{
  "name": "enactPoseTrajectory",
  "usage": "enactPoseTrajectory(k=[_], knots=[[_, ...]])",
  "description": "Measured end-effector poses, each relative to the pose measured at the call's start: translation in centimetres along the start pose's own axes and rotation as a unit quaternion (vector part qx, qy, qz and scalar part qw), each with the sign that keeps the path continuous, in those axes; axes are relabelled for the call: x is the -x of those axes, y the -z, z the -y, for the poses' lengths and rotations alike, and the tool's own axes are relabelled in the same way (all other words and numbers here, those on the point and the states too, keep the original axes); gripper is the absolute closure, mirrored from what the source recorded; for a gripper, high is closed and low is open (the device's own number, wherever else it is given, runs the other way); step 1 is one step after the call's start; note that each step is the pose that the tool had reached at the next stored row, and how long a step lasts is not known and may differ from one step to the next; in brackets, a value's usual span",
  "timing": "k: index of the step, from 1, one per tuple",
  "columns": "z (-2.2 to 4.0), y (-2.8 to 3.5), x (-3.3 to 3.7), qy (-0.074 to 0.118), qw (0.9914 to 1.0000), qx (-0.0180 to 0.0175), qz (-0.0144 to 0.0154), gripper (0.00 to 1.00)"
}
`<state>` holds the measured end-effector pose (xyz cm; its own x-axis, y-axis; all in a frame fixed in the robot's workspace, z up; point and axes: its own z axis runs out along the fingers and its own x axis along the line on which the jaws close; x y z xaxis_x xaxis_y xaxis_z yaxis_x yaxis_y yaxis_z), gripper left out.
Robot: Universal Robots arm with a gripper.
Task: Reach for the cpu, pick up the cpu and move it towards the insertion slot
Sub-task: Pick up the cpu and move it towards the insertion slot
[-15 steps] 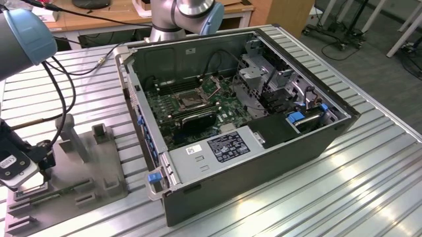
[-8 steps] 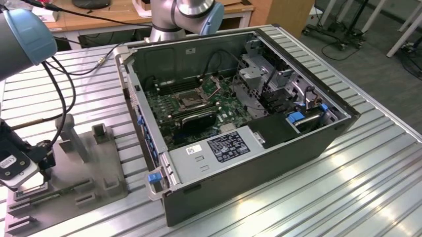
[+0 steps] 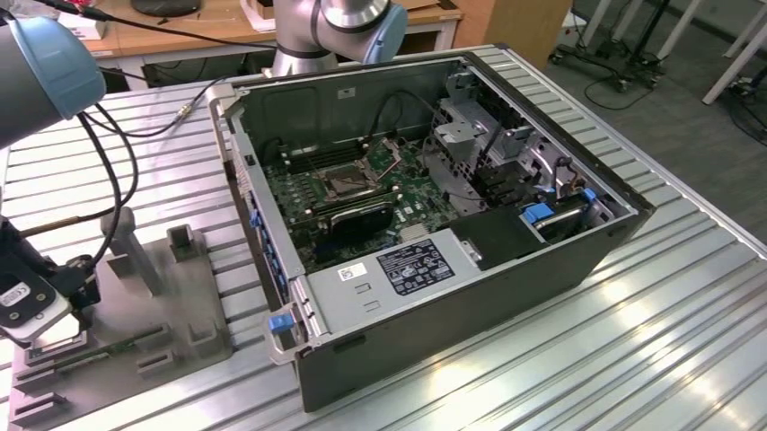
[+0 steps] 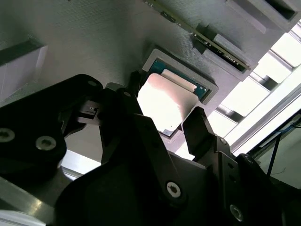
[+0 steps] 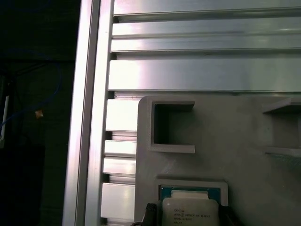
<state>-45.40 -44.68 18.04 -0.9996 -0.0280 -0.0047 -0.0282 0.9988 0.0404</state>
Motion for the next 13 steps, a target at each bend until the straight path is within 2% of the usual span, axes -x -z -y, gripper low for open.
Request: enactPoseTrajectory(k=[3,12,13], knots=[[0.0,0.02,0.0,0.0,1.0,-0.0001,-0.0012,0.36],[0.0,0.01,0.01,0.0,1.0,0.0,-0.0019,0.36],[0.01,0.01,0.01,0.0,1.0,0.0,-0.002,0.44]])
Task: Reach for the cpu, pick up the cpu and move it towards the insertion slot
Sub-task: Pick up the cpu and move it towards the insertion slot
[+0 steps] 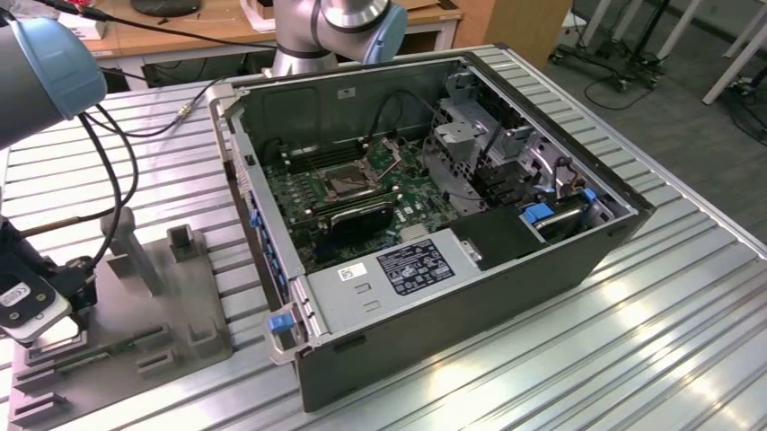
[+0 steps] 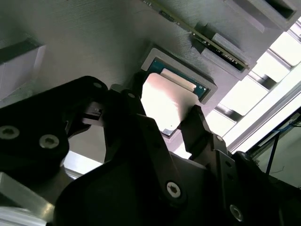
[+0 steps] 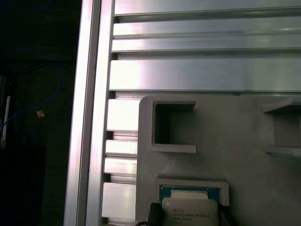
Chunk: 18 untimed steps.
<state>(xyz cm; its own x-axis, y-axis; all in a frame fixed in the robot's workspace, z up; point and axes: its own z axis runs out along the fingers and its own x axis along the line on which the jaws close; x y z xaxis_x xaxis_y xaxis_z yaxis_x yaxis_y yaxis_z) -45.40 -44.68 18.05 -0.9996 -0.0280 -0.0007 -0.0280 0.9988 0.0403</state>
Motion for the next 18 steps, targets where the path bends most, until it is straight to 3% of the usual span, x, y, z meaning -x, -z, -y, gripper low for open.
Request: enactPoseTrajectory(k=[18], knots=[[-0.01,0.13,0.01,0.0,1.0,0.0,-0.0005,0.46]])
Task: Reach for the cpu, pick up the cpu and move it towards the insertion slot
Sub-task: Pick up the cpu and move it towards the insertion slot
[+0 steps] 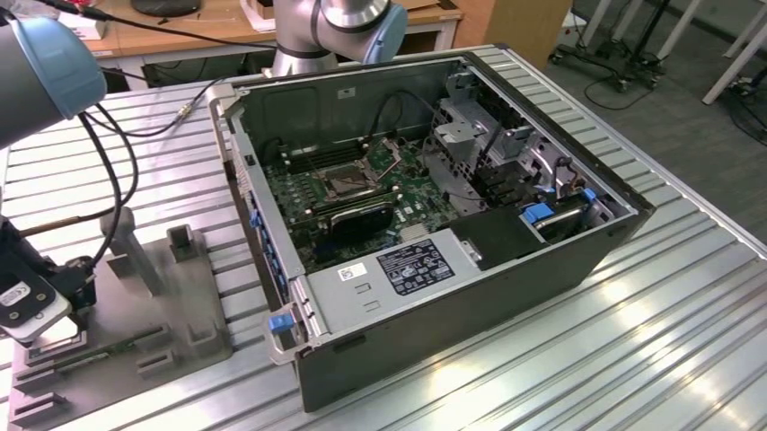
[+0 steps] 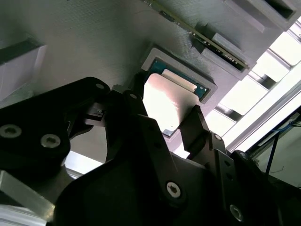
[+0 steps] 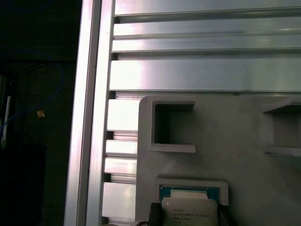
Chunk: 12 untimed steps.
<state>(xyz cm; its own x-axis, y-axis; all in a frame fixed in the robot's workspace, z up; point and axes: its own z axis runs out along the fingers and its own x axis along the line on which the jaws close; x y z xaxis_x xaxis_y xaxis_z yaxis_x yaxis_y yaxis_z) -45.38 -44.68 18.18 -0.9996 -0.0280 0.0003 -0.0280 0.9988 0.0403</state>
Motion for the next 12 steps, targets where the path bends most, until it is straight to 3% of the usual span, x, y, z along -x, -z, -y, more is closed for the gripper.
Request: enactPoseTrajectory(k=[12], knots=[[-0.08,2.09,-0.01,0.0,1.0,0.0,0.0,0.46]])
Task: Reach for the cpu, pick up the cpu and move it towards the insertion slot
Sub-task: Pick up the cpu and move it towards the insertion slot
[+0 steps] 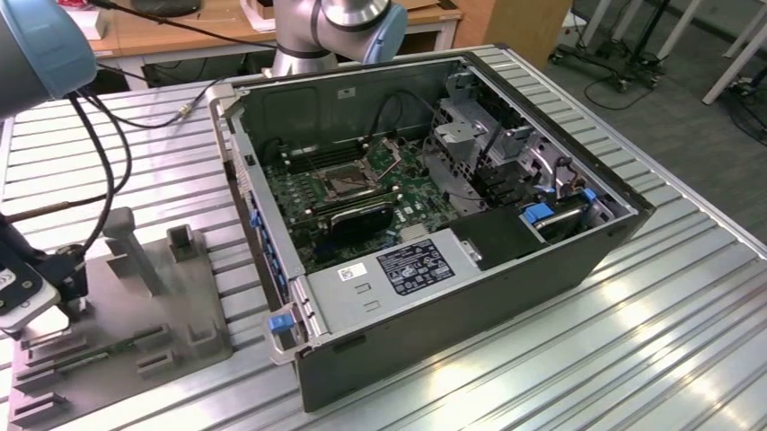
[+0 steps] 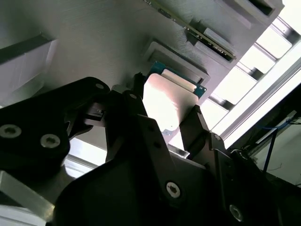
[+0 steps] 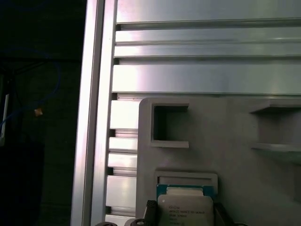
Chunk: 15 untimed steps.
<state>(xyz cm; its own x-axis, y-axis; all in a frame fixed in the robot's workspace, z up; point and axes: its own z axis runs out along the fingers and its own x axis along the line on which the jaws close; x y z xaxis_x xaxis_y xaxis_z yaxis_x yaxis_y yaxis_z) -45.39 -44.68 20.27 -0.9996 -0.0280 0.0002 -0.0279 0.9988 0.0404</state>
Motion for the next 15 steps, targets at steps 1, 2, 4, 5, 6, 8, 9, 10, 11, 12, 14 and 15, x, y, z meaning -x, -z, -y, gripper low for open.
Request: enactPoseTrajectory(k=[1,2,4,5,6,8,9,10,11,12,14,15], knots=[[-0.01,0.16,0.0,0.0,1.0,0.0,0.0,0.46],[-0.01,0.32,0.0,0.0,1.0,0.0,0.0,0.46],[-0.03,0.72,0.0,0.0,1.0,0.0,0.0,0.46],[-0.04,0.89,0.0,0.0,1.0,0.0,0.0,0.46],[-0.04,1.07,0.0,0.0,1.0,0.0,0.0,0.46],[-0.06,1.44,0.0,0.0,1.0,0.0,0.0,0.46],[-0.07,1.63,0.0,0.0,1.0,0.0,0.0,0.46],[-0.07,1.82,0.0,0.0,1.0,0.0,0.0,0.46],[-0.08,1.97,0.0,0.0,1.0,0.0,0.0,0.46],[-0.08,2.04,0.0,0.0,1.0,0.0,0.0,0.46],[-0.08,2.03,0.0,0.0,1.0,0.0,0.0001,0.46],[-0.08,2.04,0.0,0.0,1.0,0.0001,0.0001,0.46]])
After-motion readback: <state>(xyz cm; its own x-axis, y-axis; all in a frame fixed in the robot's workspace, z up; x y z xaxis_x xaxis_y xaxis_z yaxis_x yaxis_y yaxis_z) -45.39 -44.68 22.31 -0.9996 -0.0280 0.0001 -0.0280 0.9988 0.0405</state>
